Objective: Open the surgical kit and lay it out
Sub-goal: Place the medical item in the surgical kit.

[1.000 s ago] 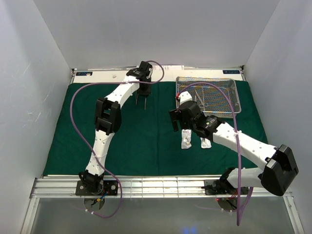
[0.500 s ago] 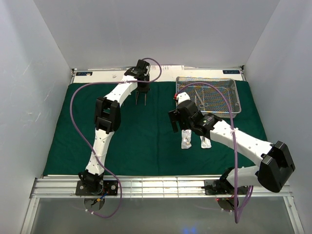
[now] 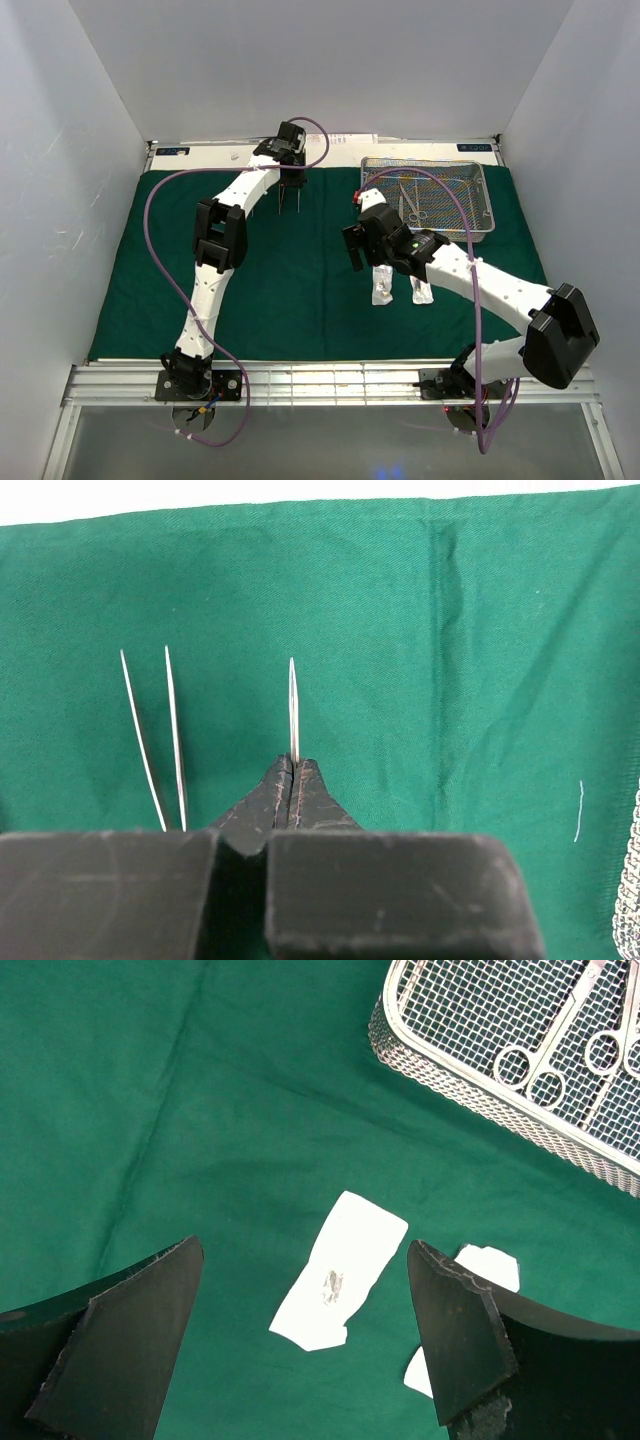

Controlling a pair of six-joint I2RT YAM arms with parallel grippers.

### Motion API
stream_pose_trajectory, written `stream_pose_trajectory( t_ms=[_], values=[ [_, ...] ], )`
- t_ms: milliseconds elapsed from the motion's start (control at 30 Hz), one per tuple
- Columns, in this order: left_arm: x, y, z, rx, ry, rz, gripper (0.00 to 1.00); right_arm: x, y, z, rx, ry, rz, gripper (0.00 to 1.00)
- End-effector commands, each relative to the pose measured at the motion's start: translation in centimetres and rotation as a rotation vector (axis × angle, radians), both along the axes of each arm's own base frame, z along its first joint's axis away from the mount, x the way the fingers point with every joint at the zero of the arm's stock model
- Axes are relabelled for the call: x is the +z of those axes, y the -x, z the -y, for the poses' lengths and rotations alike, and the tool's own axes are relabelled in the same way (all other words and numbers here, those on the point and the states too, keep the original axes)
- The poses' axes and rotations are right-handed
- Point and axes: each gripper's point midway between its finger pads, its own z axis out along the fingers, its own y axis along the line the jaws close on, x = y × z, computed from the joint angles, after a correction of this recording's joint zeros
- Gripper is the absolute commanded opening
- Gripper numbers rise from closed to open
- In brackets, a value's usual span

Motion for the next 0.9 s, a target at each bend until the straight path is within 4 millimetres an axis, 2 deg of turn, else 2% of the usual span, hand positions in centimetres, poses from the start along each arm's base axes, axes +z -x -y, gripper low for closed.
stream_pose_trajectory(
  t_ms=[0,400,867],
  values=[
    [1.8,-1.0,0.8,-0.006,0.052,0.044,0.02,1.3,-0.7,-0.6,0.004,-0.014,0.017,0.88],
    [0.2,-0.4,1.1,0.0,0.07,0.001,0.04,1.0,-0.9,-0.7,0.012,-0.005,0.008,0.88],
    [-0.2,-0.5,1.2,0.006,0.074,-0.002,0.08,0.6,-0.8,-0.7,0.015,-0.003,-0.005,0.88]
  ],
)
